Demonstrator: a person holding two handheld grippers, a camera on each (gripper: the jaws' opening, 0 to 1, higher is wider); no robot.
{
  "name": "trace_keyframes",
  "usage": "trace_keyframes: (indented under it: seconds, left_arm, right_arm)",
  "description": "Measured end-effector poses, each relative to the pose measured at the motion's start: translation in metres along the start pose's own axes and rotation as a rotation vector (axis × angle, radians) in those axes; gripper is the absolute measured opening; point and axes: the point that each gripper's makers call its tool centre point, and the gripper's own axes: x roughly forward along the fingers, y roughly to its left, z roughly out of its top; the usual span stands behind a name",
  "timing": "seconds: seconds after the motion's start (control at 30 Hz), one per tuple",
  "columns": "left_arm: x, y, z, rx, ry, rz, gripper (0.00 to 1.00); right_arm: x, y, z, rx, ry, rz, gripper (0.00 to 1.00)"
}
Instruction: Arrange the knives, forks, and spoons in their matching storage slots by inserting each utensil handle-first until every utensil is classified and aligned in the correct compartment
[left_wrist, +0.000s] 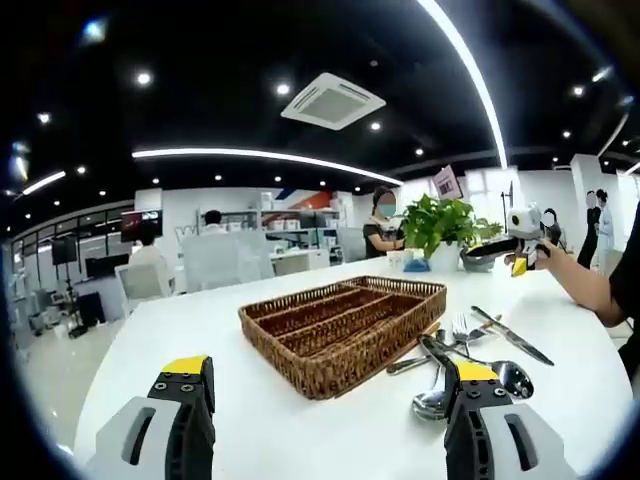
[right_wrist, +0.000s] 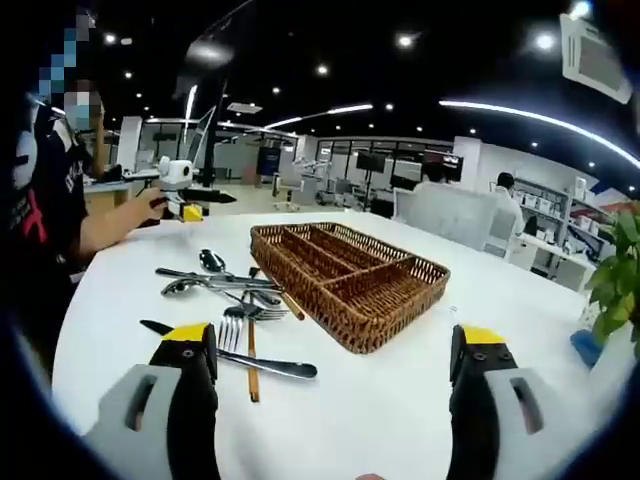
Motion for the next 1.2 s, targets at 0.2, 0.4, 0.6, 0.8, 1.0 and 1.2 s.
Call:
trace_keyframes:
  seconds: [0.2,0.4,0.6,0.8,1.0,1.2]
  left_arm:
    - [0.0012,0.0005,-0.0018,-0.003,0.005,-0.002,1.00]
    - [0.0010,-0.0006,-0.0020,-0.004,0.007,-0.002,1.00]
    - [-0.0006,-0.0015,-0.0002,-0.007,0.002,0.000,1.00]
    - [-0.0012,-0.0035,0.0008,0.001,0.004,0.001,1.00]
    - [-0.0014,-0.0028,-0.0002,-0.001,0.006,0.001,1.00]
    - [-0.0011,-0.0032,-0.0008,-0.001,0.008,-0.001,1.00]
  right_arm:
    - [-0.0005,-0.0003,0.0010,0.003,-0.005,0.001,1.00]
    - [0.0002,0.0004,-0.0009,0.003,0.003,0.006,1.00]
    - [0.0004,0.0011,-0.0013,0.004,0.004,0.010,1.00]
    - [0.0003,0.0014,-0.0033,0.004,0.008,0.014,1.00]
    - [0.0006,0.0028,-0.0059,-0.014,0.023,0.016,1.00]
    - [0.0014,0.0068,-0.0075,-0.027,0.031,0.031,1.00]
